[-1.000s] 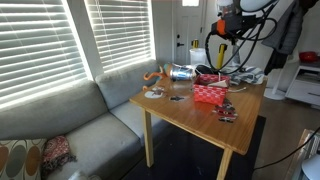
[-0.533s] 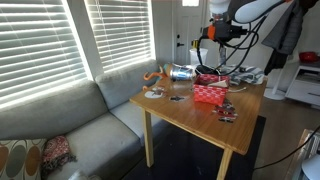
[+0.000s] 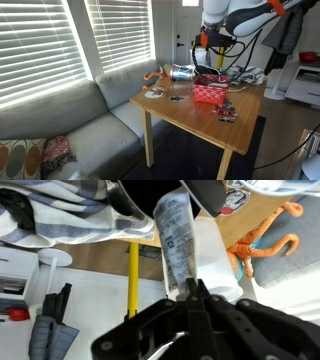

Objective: Remove the sachet pouch from the red basket and put it in the sunglasses pouch

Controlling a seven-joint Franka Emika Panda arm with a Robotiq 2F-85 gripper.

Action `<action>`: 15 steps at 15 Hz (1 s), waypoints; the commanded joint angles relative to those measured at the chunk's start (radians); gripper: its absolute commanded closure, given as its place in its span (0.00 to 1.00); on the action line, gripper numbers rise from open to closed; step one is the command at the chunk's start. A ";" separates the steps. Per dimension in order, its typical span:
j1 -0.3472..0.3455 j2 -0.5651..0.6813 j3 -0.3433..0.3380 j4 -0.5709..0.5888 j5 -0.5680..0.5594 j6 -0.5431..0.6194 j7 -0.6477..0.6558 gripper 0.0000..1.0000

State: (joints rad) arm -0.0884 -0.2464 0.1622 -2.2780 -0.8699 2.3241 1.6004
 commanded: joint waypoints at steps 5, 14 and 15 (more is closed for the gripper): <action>0.053 0.014 -0.048 -0.045 0.014 0.049 -0.113 0.83; 0.135 -0.094 -0.004 -0.069 0.166 -0.230 -0.362 0.19; 0.137 -0.110 0.021 -0.062 0.194 -0.327 -0.365 0.13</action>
State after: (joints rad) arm 0.0238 -0.2782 0.1401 -2.3273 -0.7662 2.1933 1.2946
